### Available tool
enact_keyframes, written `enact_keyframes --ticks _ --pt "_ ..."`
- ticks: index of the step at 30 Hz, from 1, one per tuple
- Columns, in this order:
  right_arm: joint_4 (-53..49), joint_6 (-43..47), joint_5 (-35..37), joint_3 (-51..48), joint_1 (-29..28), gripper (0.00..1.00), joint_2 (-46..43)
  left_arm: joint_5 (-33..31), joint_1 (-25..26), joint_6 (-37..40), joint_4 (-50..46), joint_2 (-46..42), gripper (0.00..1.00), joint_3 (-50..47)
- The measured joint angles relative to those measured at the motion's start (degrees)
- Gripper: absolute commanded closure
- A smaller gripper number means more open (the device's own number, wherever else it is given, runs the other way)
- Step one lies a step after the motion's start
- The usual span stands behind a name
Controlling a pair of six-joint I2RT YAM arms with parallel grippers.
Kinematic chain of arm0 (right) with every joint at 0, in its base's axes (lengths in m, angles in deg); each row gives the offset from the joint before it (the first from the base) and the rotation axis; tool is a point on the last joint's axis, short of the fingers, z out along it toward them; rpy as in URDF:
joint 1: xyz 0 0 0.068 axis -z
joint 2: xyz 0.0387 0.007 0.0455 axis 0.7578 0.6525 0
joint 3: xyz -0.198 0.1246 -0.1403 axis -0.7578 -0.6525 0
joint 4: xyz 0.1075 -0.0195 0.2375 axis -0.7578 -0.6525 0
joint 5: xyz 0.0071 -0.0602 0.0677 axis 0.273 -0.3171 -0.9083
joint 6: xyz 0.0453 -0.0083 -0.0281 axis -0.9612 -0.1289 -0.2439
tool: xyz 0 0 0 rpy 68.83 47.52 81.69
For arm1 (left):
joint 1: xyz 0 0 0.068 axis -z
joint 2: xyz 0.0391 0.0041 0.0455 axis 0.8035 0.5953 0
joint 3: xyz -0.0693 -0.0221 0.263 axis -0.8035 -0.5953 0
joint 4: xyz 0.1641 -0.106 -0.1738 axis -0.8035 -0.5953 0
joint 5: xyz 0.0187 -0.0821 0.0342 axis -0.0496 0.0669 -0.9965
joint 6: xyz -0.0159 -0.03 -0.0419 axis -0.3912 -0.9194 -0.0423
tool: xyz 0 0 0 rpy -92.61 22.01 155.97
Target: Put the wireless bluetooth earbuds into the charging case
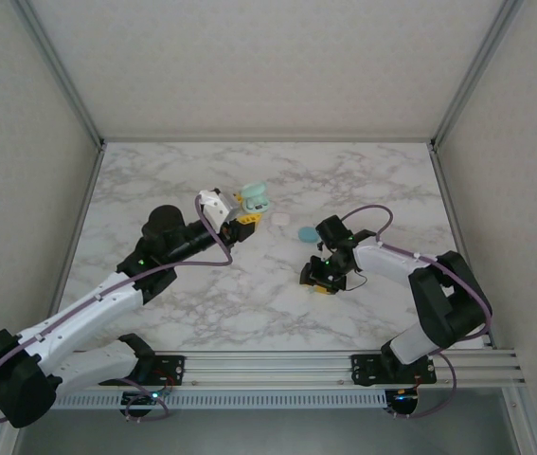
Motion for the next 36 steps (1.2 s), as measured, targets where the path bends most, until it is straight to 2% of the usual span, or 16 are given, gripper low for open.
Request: enact_keyframes --ticks 23,36 --pt "0.8 0.0 0.5 0.7 -1.4 0.58 2.0 0.0 0.0 0.0 -1.1 0.7 0.79 0.2" --pt "0.3 0.0 0.2 5.3 -3.6 0.59 3.4 0.0 0.0 0.0 -1.3 0.7 0.79 0.2"
